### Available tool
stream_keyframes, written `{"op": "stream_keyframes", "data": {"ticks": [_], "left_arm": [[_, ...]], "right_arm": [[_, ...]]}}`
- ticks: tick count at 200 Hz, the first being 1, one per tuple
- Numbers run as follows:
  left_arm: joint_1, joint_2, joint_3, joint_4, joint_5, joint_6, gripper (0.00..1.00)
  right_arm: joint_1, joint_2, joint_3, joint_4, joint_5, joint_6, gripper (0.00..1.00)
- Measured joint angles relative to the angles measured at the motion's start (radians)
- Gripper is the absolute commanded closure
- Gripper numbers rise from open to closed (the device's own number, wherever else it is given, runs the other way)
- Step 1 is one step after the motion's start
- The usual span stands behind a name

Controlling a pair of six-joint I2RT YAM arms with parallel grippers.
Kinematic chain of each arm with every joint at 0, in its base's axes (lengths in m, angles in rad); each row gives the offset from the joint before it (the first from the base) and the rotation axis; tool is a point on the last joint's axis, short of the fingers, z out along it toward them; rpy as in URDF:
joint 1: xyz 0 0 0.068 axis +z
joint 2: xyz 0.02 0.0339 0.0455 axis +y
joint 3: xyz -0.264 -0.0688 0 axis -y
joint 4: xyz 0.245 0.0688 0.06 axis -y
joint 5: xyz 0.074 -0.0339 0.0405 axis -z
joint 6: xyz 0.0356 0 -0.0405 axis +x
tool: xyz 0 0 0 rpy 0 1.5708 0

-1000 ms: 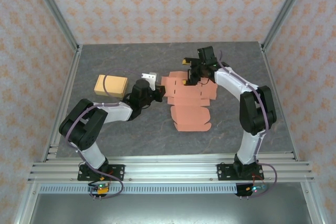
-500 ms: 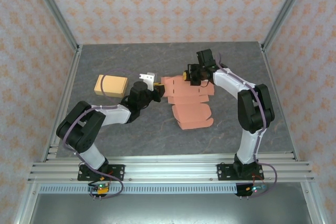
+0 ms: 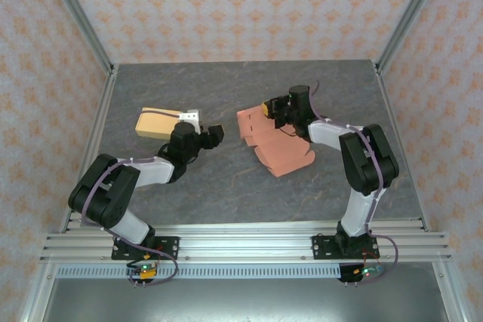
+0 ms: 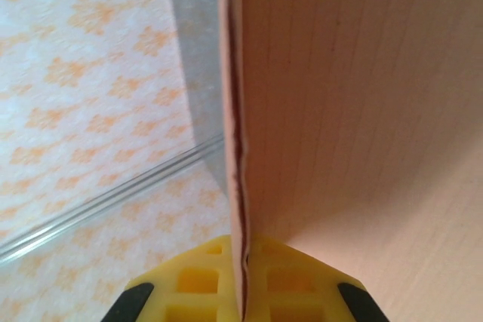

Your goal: Fold the paper box

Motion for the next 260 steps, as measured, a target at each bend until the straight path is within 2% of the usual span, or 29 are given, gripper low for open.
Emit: {"op": "stream_keyframes", "data": {"ticks": [30,64,134,162,195,218,260], "left_arm": [[0.000,0.077,0.006,0.037,0.052,-0.006,0.24],[0.000,0.146,0.029,0.053,0.092,-0.002,0.25],[-0.001,0.277,0.138,0.056,0.190,0.094,0.27],[-0.002,0.283,0.163,0.034,0.200,0.121,0.29],[-0.016,0.293,0.231,0.024,0.267,0.154,0.31],[-0.035,0.305,0.241,0.021,0.277,0.164,0.32],[-0.069,0.353,0.303,-0.006,0.256,0.172,0.38]], "right_arm": [[0.000,0.000,-0.053,0.206,-0.019,0.006,0.97],[0.000,0.011,-0.092,0.339,-0.037,-0.040,1.00],[0.000,0.111,-0.167,0.489,-0.056,-0.118,1.00],[0.000,0.132,-0.173,0.537,-0.061,-0.117,1.00],[-0.005,0.132,-0.181,0.576,-0.056,-0.109,1.00],[-0.010,0.132,-0.186,0.591,-0.056,-0.103,1.00],[-0.027,0.140,-0.226,0.665,-0.025,-0.089,1.00]]}}
